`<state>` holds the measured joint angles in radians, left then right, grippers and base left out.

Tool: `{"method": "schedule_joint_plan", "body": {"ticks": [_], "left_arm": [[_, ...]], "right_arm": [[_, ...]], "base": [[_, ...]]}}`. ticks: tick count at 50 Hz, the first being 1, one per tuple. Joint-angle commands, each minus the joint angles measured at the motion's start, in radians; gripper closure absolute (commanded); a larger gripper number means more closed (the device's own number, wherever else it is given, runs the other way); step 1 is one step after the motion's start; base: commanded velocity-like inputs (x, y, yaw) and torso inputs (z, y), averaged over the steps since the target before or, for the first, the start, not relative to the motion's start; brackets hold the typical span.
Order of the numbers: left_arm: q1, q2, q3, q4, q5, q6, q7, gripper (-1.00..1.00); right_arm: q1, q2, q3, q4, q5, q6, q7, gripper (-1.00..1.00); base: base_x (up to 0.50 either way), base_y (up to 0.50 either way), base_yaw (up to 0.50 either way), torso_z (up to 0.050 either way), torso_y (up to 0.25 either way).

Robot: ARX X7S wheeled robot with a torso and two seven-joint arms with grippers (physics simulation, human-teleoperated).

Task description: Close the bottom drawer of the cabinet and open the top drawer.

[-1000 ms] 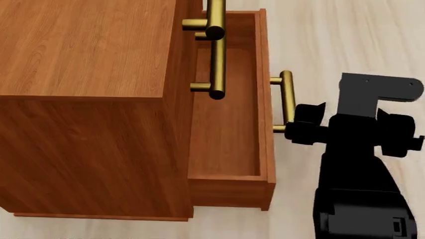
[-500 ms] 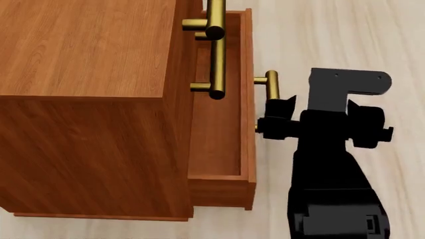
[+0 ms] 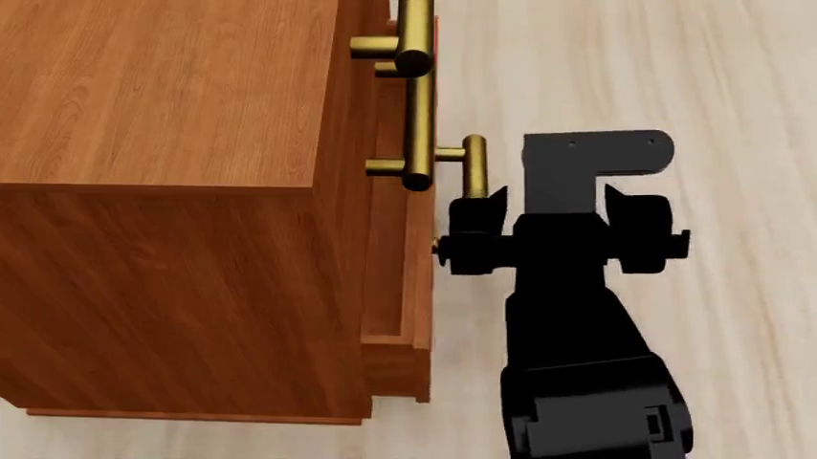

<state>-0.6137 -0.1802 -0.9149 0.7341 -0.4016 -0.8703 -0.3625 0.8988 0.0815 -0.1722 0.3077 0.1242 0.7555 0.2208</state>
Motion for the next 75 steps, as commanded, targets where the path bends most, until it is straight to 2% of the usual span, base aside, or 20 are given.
{"method": "schedule_joint_plan", "body": {"ticks": [1,28,37,42,59,67,71,75], "left_arm": [[0.003,-0.002,0.001,0.0,-0.005,0.002,-0.004,-1.0],[0.006,-0.006,0.0,0.003,-0.02,0.007,-0.015,-1.0],[0.007,-0.008,0.003,0.001,-0.023,0.009,-0.018,-1.0],[0.01,-0.008,0.003,-0.002,-0.023,0.014,-0.019,-1.0],[0.014,-0.01,0.007,-0.006,-0.027,0.019,-0.027,-1.0],[0.016,-0.014,0.013,-0.007,-0.027,0.02,-0.031,-1.0],[0.019,-0.015,0.014,-0.007,-0.027,0.023,-0.032,-1.0],[0.02,-0.016,0.013,-0.006,-0.029,0.023,-0.033,-1.0]], "right_arm": [[-0.013,-0.026,-0.043,-0.001,0.046,-0.003,-0.007,-1.0],[-0.008,-0.065,-0.137,0.012,0.171,-0.029,-0.008,-1.0],[-0.032,-0.044,-0.161,-0.079,0.242,0.021,-0.005,-1.0],[-0.041,-0.025,-0.139,-0.124,0.268,0.046,0.016,-1.0],[-0.206,0.077,-0.032,-0.528,0.39,0.227,0.118,-1.0],[-0.28,0.115,0.069,-0.72,0.467,0.307,0.169,-1.0],[-0.317,0.116,0.186,-0.821,0.547,0.364,0.203,-1.0],[-0.336,0.126,0.229,-0.872,0.582,0.398,0.221,-1.0]], "base": [[0.0,0.0,0.0,0.0,0.0],[0.0,0.0,0.0,0.0,-0.001],[0.0,0.0,0.01,0.0,-0.001],[0.0,0.0,0.0,0.0,0.0],[0.0,0.0,0.0,0.0,0.0],[0.0,0.0,0.0,0.0,0.0],[0.0,0.0,0.0,0.0,0.0],[0.0,0.0,0.0,0.0,0.0]]}}
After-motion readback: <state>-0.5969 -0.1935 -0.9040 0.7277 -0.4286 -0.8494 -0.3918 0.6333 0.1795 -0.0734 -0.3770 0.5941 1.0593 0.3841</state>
